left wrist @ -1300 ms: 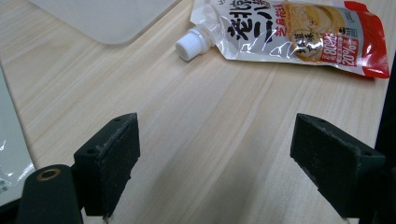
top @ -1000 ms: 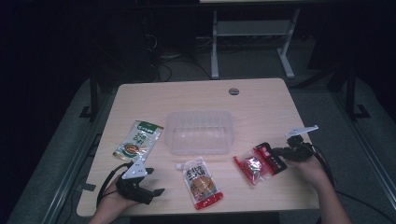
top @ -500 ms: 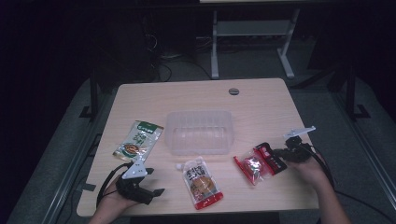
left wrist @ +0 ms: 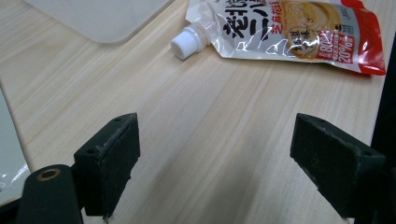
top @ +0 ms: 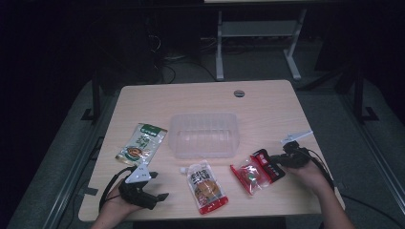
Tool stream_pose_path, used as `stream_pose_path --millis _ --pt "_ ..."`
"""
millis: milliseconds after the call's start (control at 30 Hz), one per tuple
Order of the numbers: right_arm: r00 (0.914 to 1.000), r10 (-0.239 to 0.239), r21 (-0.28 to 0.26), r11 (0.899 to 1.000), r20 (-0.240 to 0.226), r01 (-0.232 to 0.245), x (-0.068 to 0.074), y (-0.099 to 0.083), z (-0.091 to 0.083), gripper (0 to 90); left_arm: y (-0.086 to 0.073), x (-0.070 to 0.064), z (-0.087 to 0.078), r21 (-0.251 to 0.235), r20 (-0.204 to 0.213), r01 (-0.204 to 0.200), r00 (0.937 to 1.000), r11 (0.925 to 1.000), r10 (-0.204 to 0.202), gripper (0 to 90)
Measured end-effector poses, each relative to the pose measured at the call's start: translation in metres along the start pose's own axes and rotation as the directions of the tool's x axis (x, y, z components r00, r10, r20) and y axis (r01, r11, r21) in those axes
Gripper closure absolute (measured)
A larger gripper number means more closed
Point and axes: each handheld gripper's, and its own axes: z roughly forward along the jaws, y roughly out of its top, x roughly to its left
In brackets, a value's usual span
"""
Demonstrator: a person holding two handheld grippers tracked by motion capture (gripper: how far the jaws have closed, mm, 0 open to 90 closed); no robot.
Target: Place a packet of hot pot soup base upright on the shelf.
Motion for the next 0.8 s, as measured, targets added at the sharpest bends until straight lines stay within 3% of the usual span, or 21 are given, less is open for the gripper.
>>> stream_pose_path --millis 133,267,333,400,433,500,567,733,800 --pt "0.9980 -0.037 0.018 0.999 -0.052 0.038 0.016 0.005 0.006 89.8 0.004 -0.002 0.000 -0.006 0.002 0.012 0.9999 0.9999 -0.012 15.5" --pt "0.9967 -0.066 0.004 0.998 -0.047 0.066 0.022 0.008 0.001 89.8 0.018 -0.010 0.002 -0.034 0.027 0.004 0.9996 0.9994 -0.003 22.2" --pt "0.9981 -0.048 -0.017 0.999 -0.040 0.047 0.021 0.009 -0.005 89.8 0.027 -0.015 0.004 -0.047 0.043 -0.013 0.9990 0.9988 0.015 25.6" --pt "0.9985 -0.043 -0.026 0.999 -0.033 0.042 0.020 0.009 -0.008 89.7 0.032 -0.017 0.005 -0.058 0.046 -0.028 0.9985 0.9979 0.030 32.5" --pt "0.9991 -0.036 -0.043 0.998 -0.021 0.035 0.020 0.010 -0.013 88.7 0.042 -0.022 0.008 -0.065 0.064 -0.048 0.9966 0.9967 0.052 35.1" --pt "0.9991 -0.038 -0.047 0.998 -0.016 0.037 0.020 0.009 -0.014 88.1 0.048 -0.024 0.011 -0.065 0.072 -0.062 0.9951 0.9959 0.067 46.0" --pt "0.9996 -0.028 -0.056 0.998 -0.008 0.028 0.020 0.006 -0.022 88.1 0.062 -0.028 0.020 -0.053 0.099 -0.065 0.9927 0.9965 0.070 54.2" --pt "0.9999 -0.012 -0.075 0.997 0.010 0.013 0.020 0.005 -0.029 86.8 0.080 -0.035 0.035 -0.047 0.105 -0.058 0.9925 0.9972 0.062 70.3" --pt "0.9997 -0.018 -0.074 0.997 0.017 0.020 0.020 0.003 -0.030 86.2 0.091 -0.040 0.044 -0.047 0.125 -0.077 0.9888 0.9960 0.082 76.8"
